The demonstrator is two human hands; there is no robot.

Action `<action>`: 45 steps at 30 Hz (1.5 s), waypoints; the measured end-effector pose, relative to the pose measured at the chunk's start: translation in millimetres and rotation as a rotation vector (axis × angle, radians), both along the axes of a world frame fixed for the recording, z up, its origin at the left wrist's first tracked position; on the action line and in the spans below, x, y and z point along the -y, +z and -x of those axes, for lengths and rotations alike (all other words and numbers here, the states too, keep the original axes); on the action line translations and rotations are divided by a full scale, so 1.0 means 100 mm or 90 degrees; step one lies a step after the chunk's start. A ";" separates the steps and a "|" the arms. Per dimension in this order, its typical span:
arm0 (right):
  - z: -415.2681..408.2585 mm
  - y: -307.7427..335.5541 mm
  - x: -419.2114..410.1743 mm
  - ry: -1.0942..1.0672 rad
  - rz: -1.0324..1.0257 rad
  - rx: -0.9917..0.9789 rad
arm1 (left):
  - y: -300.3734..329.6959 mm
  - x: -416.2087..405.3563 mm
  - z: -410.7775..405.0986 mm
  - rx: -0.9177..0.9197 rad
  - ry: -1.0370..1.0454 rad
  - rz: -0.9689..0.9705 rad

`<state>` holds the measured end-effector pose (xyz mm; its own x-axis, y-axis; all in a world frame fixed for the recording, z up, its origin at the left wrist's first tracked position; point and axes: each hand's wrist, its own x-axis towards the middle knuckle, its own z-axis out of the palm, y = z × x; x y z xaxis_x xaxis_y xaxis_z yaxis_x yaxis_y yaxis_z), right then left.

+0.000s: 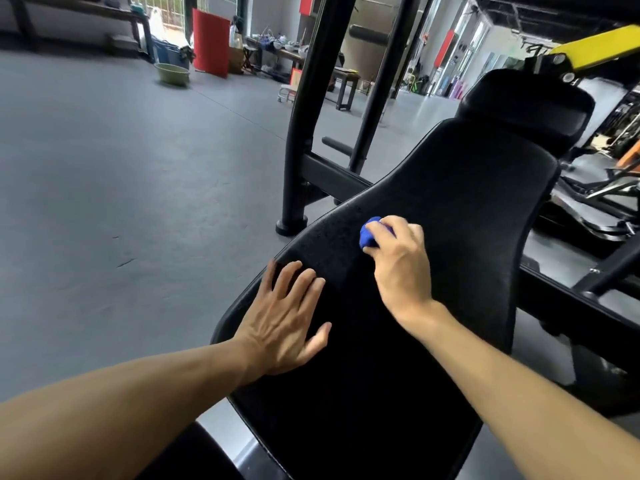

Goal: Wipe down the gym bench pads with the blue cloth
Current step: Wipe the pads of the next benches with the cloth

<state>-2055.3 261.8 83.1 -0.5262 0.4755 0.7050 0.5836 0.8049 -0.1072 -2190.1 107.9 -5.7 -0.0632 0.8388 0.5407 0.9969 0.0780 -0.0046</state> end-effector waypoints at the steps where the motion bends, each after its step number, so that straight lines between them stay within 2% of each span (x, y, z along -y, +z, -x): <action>1: -0.02 -0.12 0.15 0.042 -0.008 0.016 | 0.00 0.00 0.00 0.012 0.015 -0.003; 4: -0.19 -0.37 0.41 0.212 -0.038 0.113 | -0.04 -0.01 0.02 0.037 0.020 -0.018; 6: -0.26 -0.23 0.20 0.276 -0.068 0.187 | -0.04 -0.01 0.02 0.047 0.015 -0.020; 8: -0.20 -0.01 -0.16 0.219 -0.086 0.184 | -0.04 -0.01 0.03 0.048 0.020 -0.015; 10: -0.11 0.22 -0.50 0.101 -0.035 0.103 | -0.03 0.00 0.02 0.048 0.023 -0.008; 13: 0.09 0.21 -0.43 0.009 0.047 0.010 | -0.02 0.00 0.03 0.044 0.022 -0.010; 15: 0.13 0.02 -0.09 0.069 0.033 0.024 | -0.03 0.00 0.03 0.045 0.017 -0.020; 17: 0.02 -0.20 0.25 0.205 0.019 0.085 | -0.03 -0.01 0.03 0.046 0.013 -0.030; 20: -0.14 -0.15 0.17 0.325 -0.023 0.192 | -0.04 0.00 0.03 0.058 0.006 -0.044; 22: -0.06 0.00 -0.14 0.255 -0.038 0.178 | -0.04 -0.01 0.04 0.066 0.007 -0.044; 25: 0.16 0.19 -0.45 0.093 0.014 0.071 | -0.05 -0.01 0.05 0.083 0.007 -0.044; 28: 0.41 0.12 -0.32 0.044 0.060 0.011 | -0.06 -0.01 0.05 0.087 0.003 -0.046; 30: 0.51 0.02 -0.09 0.118 0.072 0.039 | -0.06 -0.01 0.05 0.086 0.004 -0.048; 32: 0.49 -0.12 0.13 0.250 0.070 0.122 | -0.05 -0.02 0.06 0.083 0.004 -0.049; 35: 0.44 -0.07 0.04 0.358 0.016 0.224 | -0.06 -0.01 0.07 0.080 0.004 -0.045; 37: 0.48 0.06 -0.23 0.297 -0.015 0.216 | -0.07 -0.01 0.06 0.081 0.003 -0.041; 39: 0.57 0.26 -0.48 0.159 0.017 0.130 | -0.07 -0.01 0.05 0.085 0.006 -0.040; 41: 0.74 0.35 -0.58 0.066 0.071 0.115 | -0.07 0.00 0.05 0.094 0.011 -0.044; 42: 0.83 0.34 -0.55 0.094 0.088 0.147 | -0.07 -0.01 0.05 0.099 0.013 -0.049; 45: 1.03 0.18 -0.23 0.314 0.134 0.288 | -0.07 -0.01 0.04 0.108 0.015 -0.062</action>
<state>-2158.2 285.0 101.6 -0.9355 0.2088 0.2850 0.1804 0.9759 -0.1230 -2194.0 108.9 -12.3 -0.1796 0.7807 0.5986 0.9806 0.0939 0.1718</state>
